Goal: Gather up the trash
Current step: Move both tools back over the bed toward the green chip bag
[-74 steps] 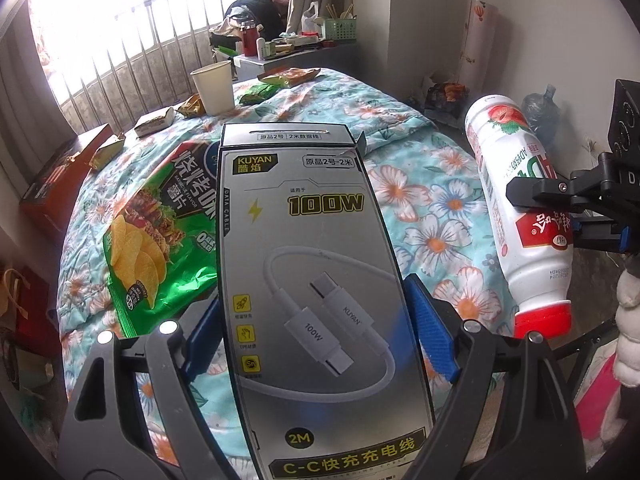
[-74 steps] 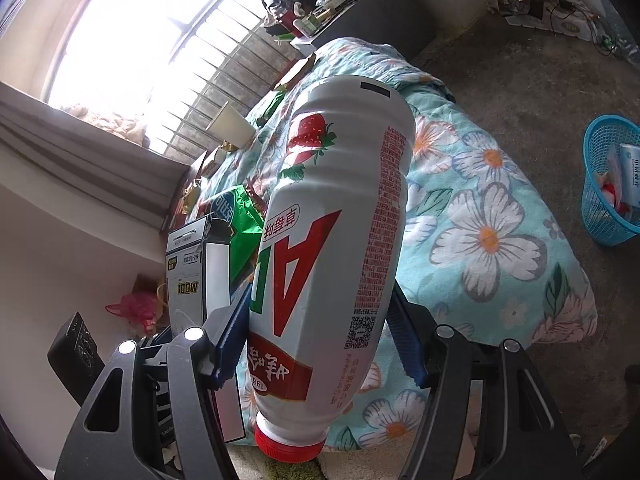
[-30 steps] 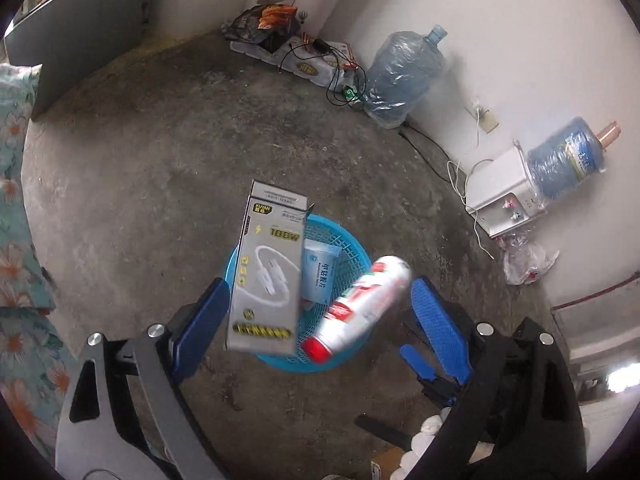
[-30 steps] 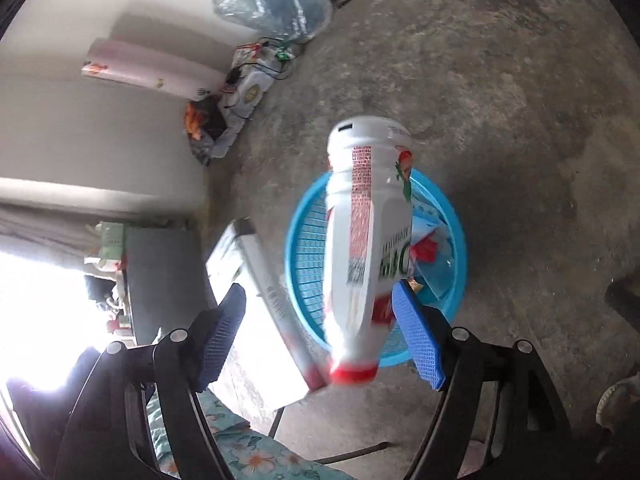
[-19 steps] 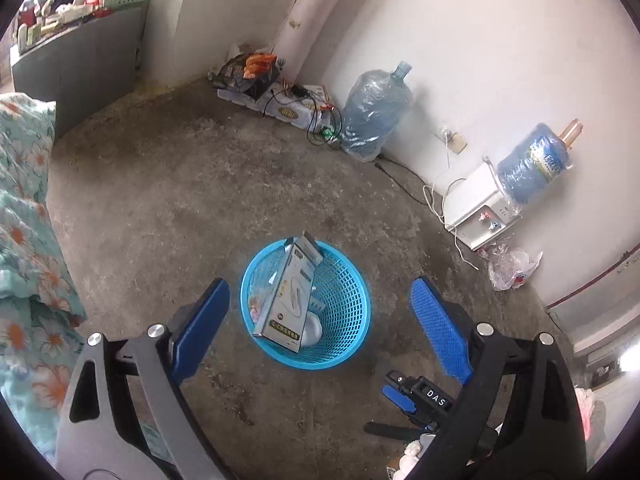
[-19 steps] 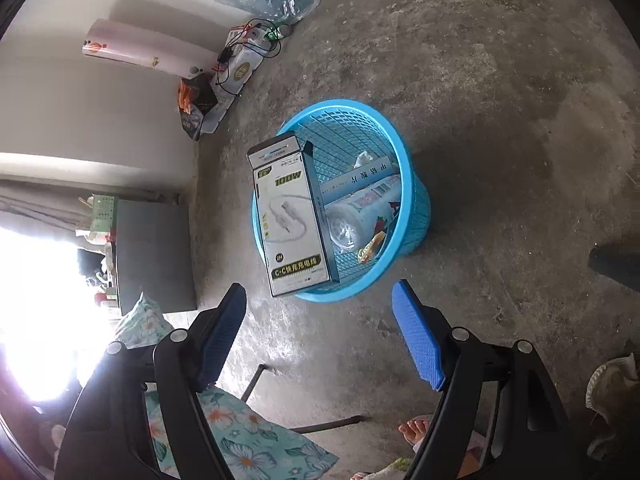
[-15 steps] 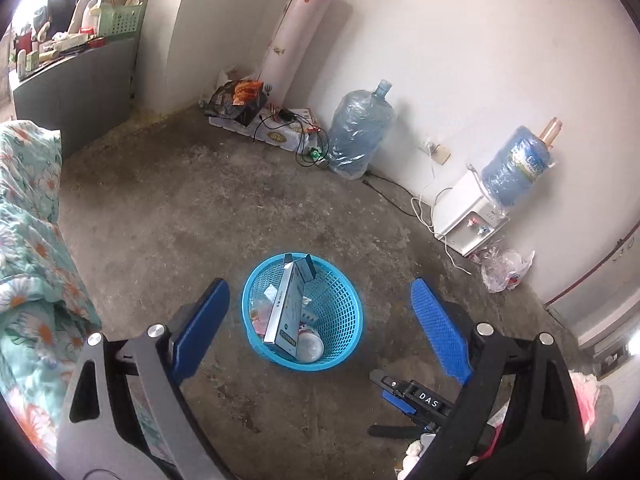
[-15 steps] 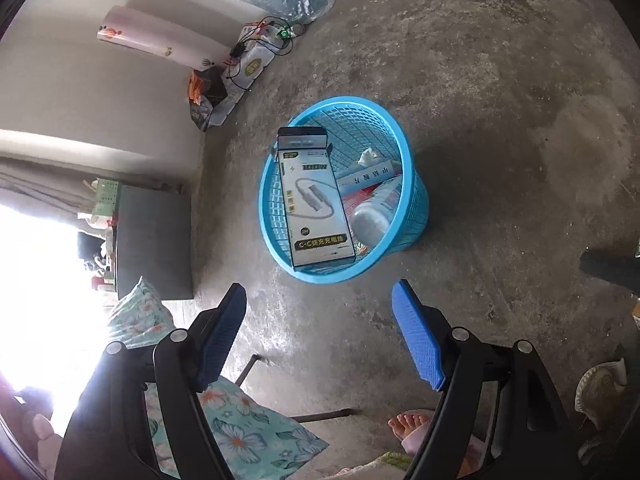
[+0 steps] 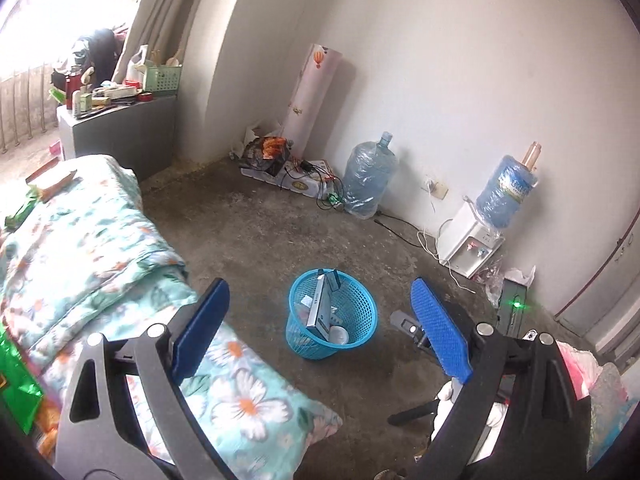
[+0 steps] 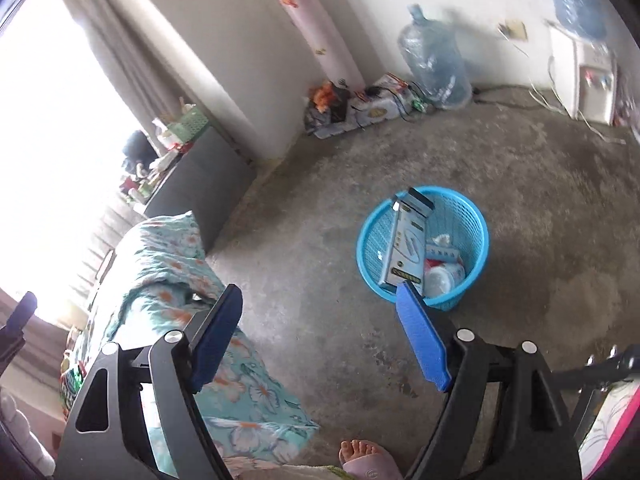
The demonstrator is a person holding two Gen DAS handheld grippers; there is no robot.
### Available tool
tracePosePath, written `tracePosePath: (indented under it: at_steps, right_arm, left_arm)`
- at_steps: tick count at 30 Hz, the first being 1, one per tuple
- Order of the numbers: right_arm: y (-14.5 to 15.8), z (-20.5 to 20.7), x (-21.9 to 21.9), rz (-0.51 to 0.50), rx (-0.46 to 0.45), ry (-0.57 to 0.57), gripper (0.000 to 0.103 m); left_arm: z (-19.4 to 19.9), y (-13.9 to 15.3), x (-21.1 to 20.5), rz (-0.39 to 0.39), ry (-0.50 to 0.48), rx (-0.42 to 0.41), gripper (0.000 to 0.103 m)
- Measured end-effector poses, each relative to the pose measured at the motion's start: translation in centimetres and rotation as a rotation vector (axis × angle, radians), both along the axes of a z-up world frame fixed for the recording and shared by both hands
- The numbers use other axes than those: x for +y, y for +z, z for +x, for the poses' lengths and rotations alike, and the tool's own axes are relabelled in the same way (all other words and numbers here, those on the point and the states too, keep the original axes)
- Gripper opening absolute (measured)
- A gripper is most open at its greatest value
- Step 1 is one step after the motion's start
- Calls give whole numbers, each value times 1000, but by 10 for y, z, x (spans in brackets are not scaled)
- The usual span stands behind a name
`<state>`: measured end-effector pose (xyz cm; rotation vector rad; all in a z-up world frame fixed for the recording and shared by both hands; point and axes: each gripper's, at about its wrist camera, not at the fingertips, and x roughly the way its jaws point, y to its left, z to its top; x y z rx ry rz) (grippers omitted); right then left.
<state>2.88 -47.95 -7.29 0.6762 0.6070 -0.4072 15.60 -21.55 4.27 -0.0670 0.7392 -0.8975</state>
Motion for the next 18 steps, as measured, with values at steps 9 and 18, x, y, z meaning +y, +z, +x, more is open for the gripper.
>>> tracePosePath:
  at_steps: [9,18]
  right_arm:
    - [59,30,101,-22,-108,362,90]
    - [43,94,202,200,-54,704,90]
  left_arm:
    - [-17,9,178,26,297,-75,88]
    - [-45,-18,339,38,679,4,88]
